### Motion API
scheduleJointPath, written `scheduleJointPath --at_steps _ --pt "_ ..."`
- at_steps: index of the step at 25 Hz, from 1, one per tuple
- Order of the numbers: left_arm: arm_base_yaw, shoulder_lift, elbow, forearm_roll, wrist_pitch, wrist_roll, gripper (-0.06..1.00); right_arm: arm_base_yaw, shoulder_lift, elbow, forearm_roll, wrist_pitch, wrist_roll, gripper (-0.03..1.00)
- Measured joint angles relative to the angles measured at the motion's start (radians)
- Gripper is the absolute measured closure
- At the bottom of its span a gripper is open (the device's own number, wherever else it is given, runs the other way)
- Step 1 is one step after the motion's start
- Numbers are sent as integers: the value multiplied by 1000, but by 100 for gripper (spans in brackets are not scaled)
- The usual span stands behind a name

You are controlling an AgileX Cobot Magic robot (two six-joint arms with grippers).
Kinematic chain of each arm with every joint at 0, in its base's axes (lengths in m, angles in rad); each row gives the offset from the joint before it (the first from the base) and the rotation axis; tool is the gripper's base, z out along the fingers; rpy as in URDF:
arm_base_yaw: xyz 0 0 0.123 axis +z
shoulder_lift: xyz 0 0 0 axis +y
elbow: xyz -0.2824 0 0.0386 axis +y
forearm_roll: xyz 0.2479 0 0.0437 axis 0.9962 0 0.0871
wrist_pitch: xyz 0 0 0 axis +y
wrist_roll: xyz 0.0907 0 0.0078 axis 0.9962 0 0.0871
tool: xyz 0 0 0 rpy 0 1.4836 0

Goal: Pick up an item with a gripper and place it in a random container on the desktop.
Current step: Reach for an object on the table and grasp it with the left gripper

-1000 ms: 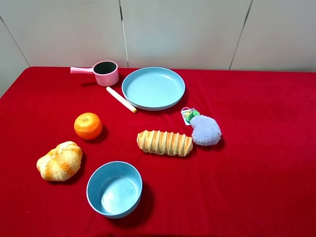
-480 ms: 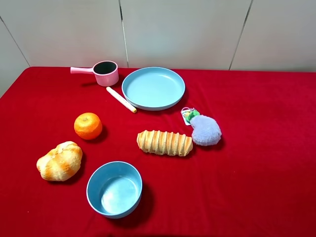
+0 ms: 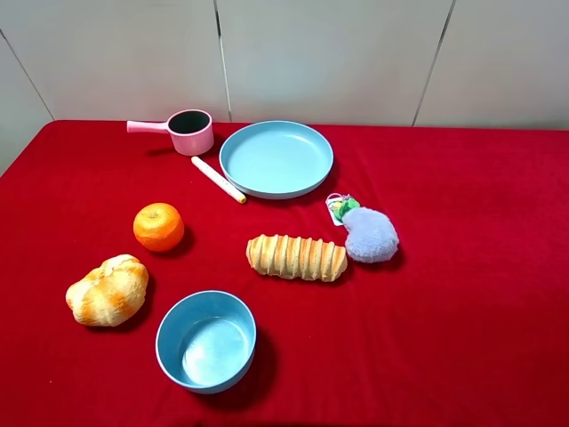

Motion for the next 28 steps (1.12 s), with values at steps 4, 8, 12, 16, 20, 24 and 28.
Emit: scheduleJointPath --at_steps 4,8,12,16,20,24,28 --pt "0 0 0 0 0 0 -2 0 0 0 0 0 0 28" --pt "0 0 -2 1 -3 0 -2 0 0 0 0 0 0 28" --pt "0 32 -23 7 -9 0 -2 0 0 0 0 0 0 28" --pt "0 140 -51 8 -15 0 -2 0 0 0 0 0 0 28" --pt "0 268 -89 8 -17 12 -2 0 0 0 0 0 0 28" --pt "0 413 -146 0 -20 44 -2 0 0 0 0 0 0 28" --pt "0 551 -206 -7 -23 80 -2 0 0 0 0 0 0 28"
